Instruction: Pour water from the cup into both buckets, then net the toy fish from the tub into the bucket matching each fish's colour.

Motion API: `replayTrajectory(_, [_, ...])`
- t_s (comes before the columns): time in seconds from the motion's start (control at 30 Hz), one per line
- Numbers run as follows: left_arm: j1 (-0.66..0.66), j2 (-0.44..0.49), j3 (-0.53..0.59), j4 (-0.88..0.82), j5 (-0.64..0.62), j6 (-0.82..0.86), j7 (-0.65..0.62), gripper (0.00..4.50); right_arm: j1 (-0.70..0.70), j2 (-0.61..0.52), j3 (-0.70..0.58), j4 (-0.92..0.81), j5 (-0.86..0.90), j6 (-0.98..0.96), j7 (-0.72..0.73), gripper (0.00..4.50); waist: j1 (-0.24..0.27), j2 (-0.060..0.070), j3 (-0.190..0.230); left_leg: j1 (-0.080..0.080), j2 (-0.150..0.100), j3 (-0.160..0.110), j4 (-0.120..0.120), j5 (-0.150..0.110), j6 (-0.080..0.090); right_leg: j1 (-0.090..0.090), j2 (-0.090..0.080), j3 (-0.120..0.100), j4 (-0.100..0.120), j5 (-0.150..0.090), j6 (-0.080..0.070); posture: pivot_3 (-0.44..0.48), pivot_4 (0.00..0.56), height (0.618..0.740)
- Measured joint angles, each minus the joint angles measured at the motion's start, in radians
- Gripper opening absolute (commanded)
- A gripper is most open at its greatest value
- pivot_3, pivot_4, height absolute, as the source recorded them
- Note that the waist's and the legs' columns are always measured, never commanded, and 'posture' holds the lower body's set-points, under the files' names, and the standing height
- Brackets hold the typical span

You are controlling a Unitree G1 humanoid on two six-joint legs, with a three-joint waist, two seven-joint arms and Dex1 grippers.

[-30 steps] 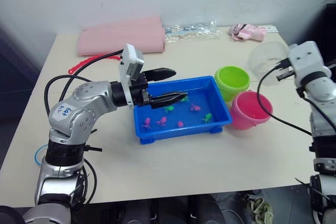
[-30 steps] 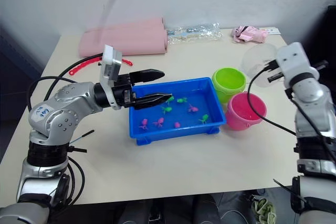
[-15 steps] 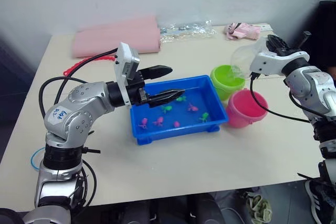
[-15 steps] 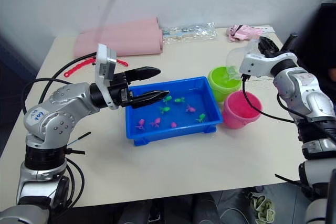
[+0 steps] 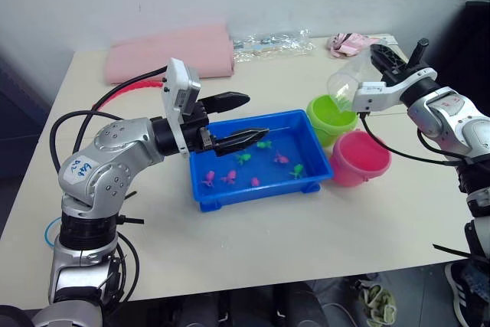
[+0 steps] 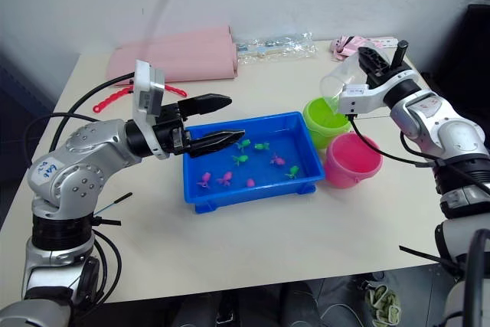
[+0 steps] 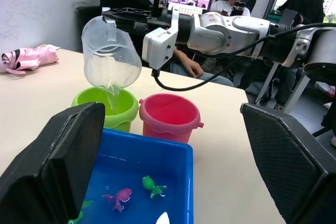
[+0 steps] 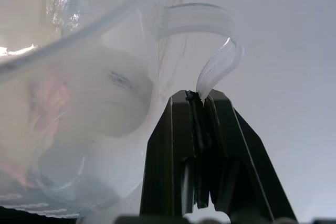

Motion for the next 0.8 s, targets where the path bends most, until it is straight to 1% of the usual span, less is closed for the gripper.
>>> replayTrajectory(0.1, [0.0,0.0,0.0,0.0,0.0,0.001,0.0,4.5,0.0,0.0,0.0,0.004,-0.01,-0.001,-0.01,0.06,-0.001,0.0,0.0,0.0,0.0,0.0,0.0,0.0,0.0,0.0,0.0,0.0,0.0,0.0,0.0,0.0,0.15,0.738])
replayTrajectory(0.23, [0.0,-0.003,-0.002,0.003,0.0,0.0,-0.006,4.5,0.012,-0.004,-0.02,0.003,0.022,0.002,-0.006,0.06,0.001,0.0,0.0,0.0,0.0,0.0,0.0,0.0,0.0,0.0,0.0,0.0,0.0,0.0,0.0,0.0,0.15,0.738])
replayTrajectory(0.33, [-0.003,-0.007,-0.003,0.017,0.001,-0.003,-0.017,4.5,0.074,-0.029,-0.058,-0.033,0.049,0.016,0.0,0.06,0.004,0.0,0.0,0.0,0.0,-0.001,0.0,0.0,0.0,0.001,0.0,-0.001,-0.001,0.0,0.0,0.0,0.15,0.738])
replayTrajectory(0.43, [-0.006,-0.012,-0.008,0.042,0.004,-0.005,-0.028,4.5,0.13,-0.025,-0.098,-0.055,0.105,0.041,0.029,0.06,0.001,0.0,0.0,0.0,0.0,0.0,0.0,0.0,0.0,0.001,0.0,-0.001,0.0,0.0,0.0,0.0,0.15,0.738])
replayTrajectory(0.5, [-0.011,-0.014,-0.018,0.046,0.006,-0.007,-0.038,4.5,0.17,0.01,-0.182,-0.059,0.215,0.1,0.072,0.06,0.002,0.0,0.0,0.0,0.0,0.0,0.0,0.0,0.0,0.001,0.001,0.0,0.0,0.0,0.0,0.0,0.15,0.738])
replayTrajectory(0.6, [-0.04,-0.024,-0.036,0.081,0.008,-0.014,-0.062,4.5,0.244,0.116,-0.416,-0.108,0.501,0.262,0.168,0.06,0.005,0.0,0.0,0.0,0.001,-0.002,0.001,0.0,0.0,0.002,0.002,-0.002,-0.001,0.0,0.0,0.0,0.15,0.738])
replayTrajectory(0.63, [-0.046,-0.027,-0.04,0.085,0.008,-0.015,-0.071,4.5,0.278,0.162,-0.518,-0.156,0.617,0.34,0.198,0.06,0.008,0.0,0.0,0.0,0.001,-0.003,0.001,0.0,0.0,0.003,0.002,-0.002,-0.001,0.0,0.0,0.0,0.15,0.738])
replayTrajectory(0.7, [-0.05,-0.032,-0.046,0.09,0.008,-0.015,-0.089,4.5,0.331,0.221,-0.667,-0.238,0.787,0.483,0.232,0.06,0.013,0.0,0.0,0.0,0.001,-0.004,0.001,0.0,0.0,0.003,0.003,0.0,-0.001,0.0,0.0,0.0,0.15,0.738])
replayTrajectory(0.73, [-0.051,-0.033,-0.053,0.094,0.008,-0.015,-0.106,4.5,0.368,0.257,-0.76,-0.308,0.882,0.575,0.238,0.06,0.017,0.0,0.0,-0.001,0.001,-0.004,0.001,0.0,0.0,0.003,0.003,0.0,-0.001,0.0,0.0,0.0,0.15,0.738])
replayTrajectory(0.77, [-0.051,-0.033,-0.057,0.095,0.007,-0.014,-0.117,4.5,0.389,0.272,-0.807,-0.343,0.932,0.627,0.239,0.06,0.019,0.0,0.0,-0.001,0.001,-0.003,0.001,0.0,0.0,0.002,0.003,0.0,-0.001,0.0,0.0,0.0,0.15,0.738])
replayTrajectory(0.8, [-0.052,-0.032,-0.07,0.095,0.005,-0.012,-0.144,4.5,0.438,0.304,-0.907,-0.437,1.023,0.731,0.237,0.06,0.025,0.0,0.0,-0.001,0.001,-0.003,0.0,0.0,0.0,0.002,0.003,0.001,-0.001,0.0,0.0,0.0,0.15,0.738])
